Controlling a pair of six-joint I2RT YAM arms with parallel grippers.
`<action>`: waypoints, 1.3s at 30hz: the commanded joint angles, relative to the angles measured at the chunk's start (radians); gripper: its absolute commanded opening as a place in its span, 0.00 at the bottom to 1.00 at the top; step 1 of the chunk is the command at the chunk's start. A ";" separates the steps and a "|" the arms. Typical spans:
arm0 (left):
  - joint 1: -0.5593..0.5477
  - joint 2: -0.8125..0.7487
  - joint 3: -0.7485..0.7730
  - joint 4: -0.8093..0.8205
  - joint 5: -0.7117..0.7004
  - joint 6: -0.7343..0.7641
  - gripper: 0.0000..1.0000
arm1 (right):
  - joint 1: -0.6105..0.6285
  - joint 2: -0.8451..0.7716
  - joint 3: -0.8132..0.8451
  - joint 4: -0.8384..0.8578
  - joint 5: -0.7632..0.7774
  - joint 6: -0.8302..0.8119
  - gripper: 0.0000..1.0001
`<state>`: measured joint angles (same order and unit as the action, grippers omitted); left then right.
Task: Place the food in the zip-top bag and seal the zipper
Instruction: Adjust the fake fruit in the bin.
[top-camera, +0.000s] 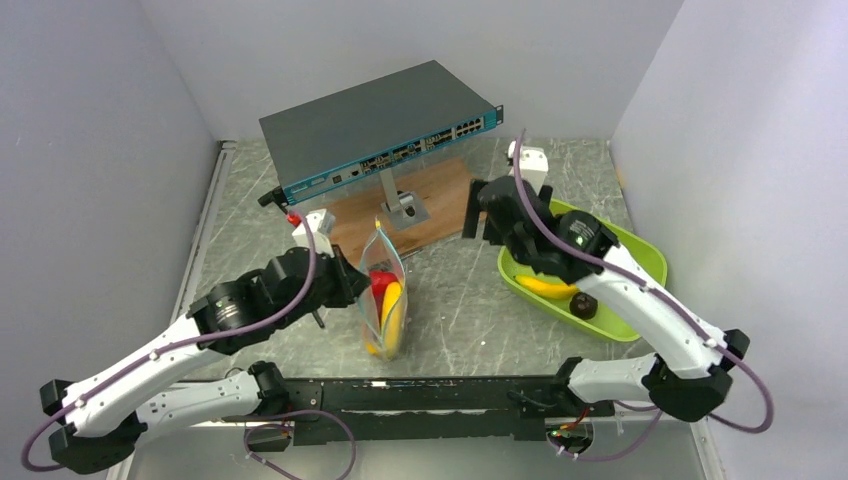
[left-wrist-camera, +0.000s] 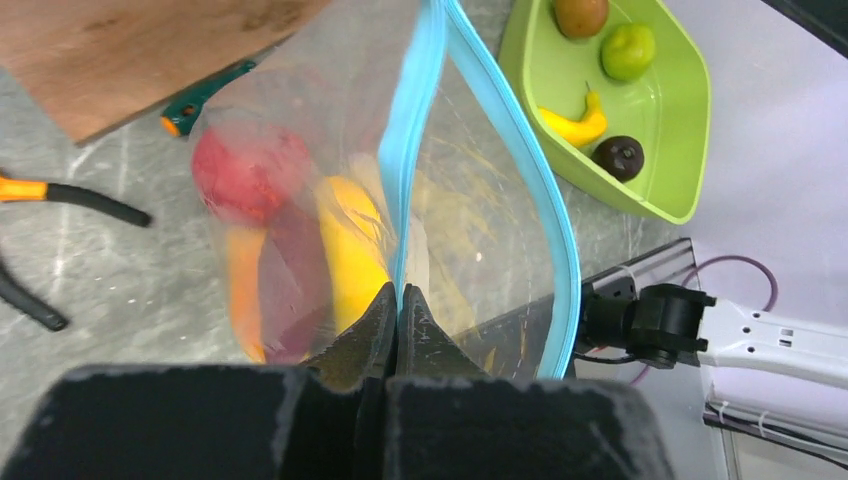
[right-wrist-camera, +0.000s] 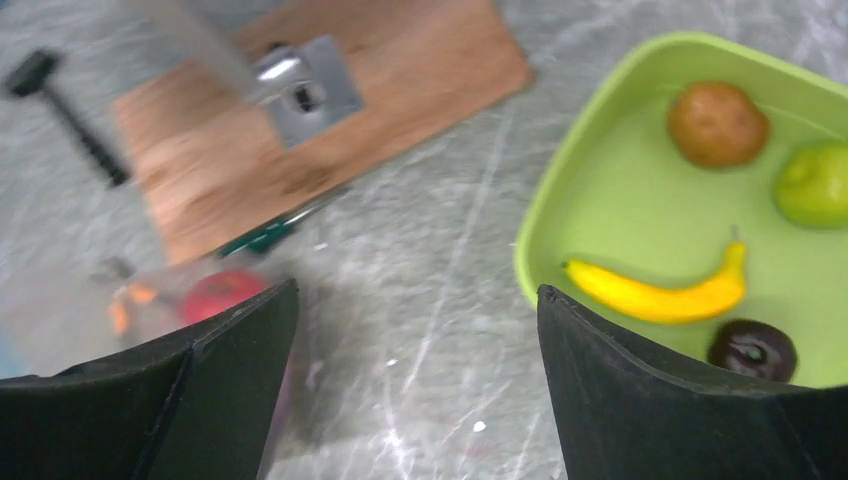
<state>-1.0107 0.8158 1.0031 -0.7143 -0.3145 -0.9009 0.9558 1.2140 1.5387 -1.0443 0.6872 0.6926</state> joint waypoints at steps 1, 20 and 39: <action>0.007 -0.047 -0.020 -0.062 -0.071 -0.012 0.00 | -0.295 -0.009 -0.152 0.138 -0.229 -0.090 0.88; 0.010 0.025 0.004 -0.033 0.034 0.016 0.00 | -0.978 0.118 -0.623 0.195 -0.472 0.145 0.93; 0.011 -0.050 -0.037 -0.042 0.034 -0.029 0.00 | -0.984 0.127 -0.805 0.676 -0.739 0.160 0.84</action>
<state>-1.0027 0.7998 0.9642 -0.7536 -0.2848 -0.9081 -0.0250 1.3422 0.7231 -0.6075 -0.0578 0.8597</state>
